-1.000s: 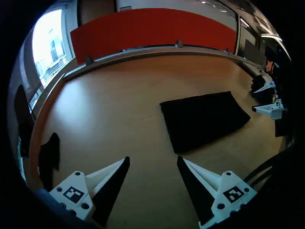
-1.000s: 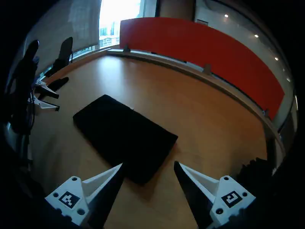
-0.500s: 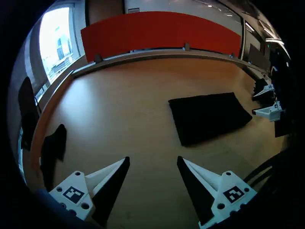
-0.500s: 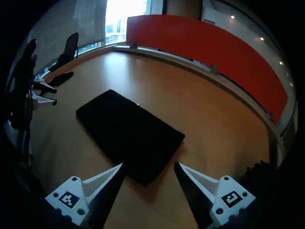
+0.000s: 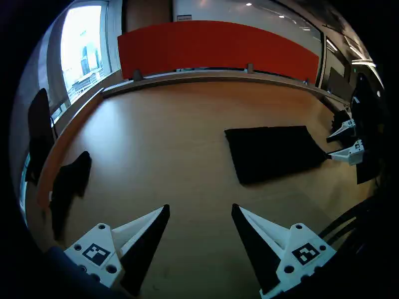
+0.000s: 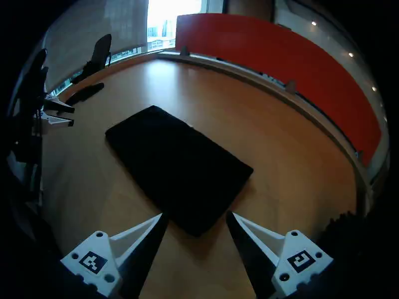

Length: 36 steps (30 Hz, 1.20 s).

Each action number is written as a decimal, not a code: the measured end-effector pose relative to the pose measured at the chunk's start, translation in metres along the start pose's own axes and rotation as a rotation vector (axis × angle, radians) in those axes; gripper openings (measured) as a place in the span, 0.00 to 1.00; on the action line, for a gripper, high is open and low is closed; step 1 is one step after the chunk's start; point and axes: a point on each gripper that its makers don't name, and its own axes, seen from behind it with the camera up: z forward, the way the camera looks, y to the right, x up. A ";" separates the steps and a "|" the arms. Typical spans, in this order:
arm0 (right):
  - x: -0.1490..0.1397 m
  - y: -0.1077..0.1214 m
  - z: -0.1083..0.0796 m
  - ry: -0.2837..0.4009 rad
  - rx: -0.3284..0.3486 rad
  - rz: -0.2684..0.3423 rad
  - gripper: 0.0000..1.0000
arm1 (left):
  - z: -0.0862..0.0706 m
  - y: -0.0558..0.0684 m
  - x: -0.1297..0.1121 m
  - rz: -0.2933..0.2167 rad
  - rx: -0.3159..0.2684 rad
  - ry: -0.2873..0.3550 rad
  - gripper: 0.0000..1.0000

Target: Fold towel

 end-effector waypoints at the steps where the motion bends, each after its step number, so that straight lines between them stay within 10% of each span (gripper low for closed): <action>1: -0.001 0.000 0.000 -0.003 0.003 -0.003 0.87 | 0.000 0.000 -0.001 -0.001 -0.001 0.003 0.92; 25: -0.029 0.001 0.009 -0.105 0.049 -0.056 0.36 | -0.014 -0.007 -0.029 -0.036 0.024 0.036 0.92; 36: -0.034 0.002 0.008 -0.117 0.061 -0.069 0.31 | -0.020 -0.008 -0.040 -0.043 0.029 0.021 0.92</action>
